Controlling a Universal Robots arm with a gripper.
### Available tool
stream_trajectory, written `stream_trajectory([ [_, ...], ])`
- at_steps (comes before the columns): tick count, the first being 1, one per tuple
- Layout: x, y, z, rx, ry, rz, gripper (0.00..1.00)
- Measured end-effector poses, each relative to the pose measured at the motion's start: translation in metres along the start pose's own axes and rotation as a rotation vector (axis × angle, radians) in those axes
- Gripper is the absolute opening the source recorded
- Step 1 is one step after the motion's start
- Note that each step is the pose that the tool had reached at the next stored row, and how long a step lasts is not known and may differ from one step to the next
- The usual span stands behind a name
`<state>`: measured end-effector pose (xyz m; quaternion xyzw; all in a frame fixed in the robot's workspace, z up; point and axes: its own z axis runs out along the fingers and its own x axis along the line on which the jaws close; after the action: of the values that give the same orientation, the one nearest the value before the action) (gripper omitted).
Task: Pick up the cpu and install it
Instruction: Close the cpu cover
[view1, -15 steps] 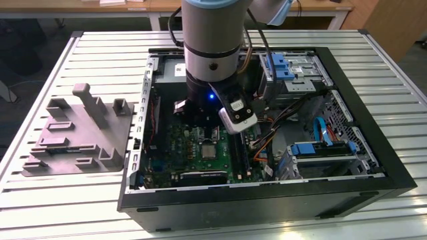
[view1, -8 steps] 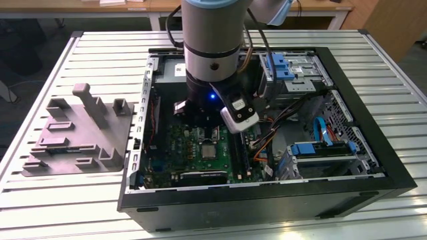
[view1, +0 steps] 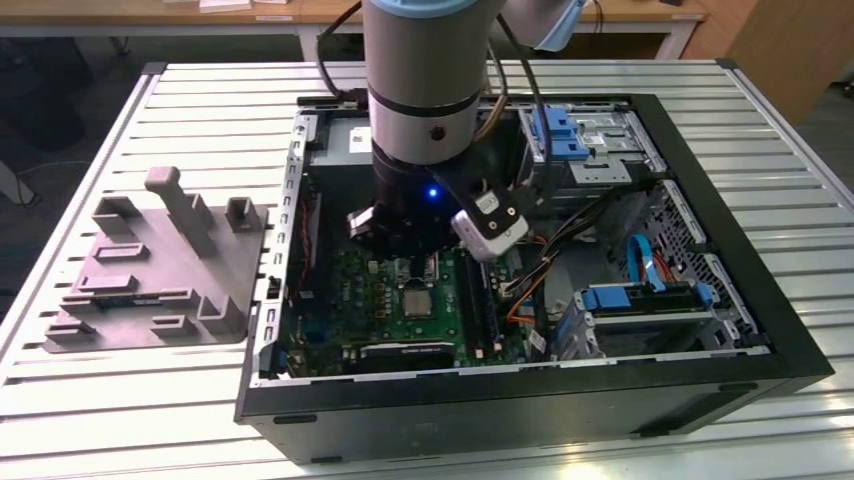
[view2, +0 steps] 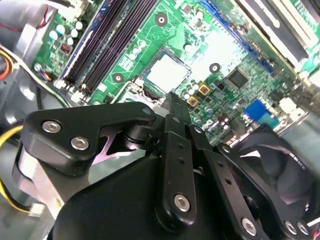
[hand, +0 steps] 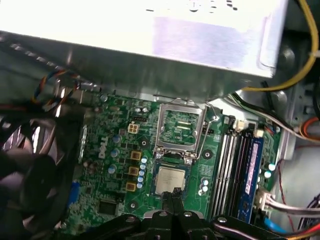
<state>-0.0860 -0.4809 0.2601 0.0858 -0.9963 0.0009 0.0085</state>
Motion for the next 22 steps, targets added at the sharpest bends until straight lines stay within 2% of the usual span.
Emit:
stream_trajectory([
  [22, -0.0001, 0.0, 0.0025, 0.0068, -0.0002, -0.401, 0.11],
])
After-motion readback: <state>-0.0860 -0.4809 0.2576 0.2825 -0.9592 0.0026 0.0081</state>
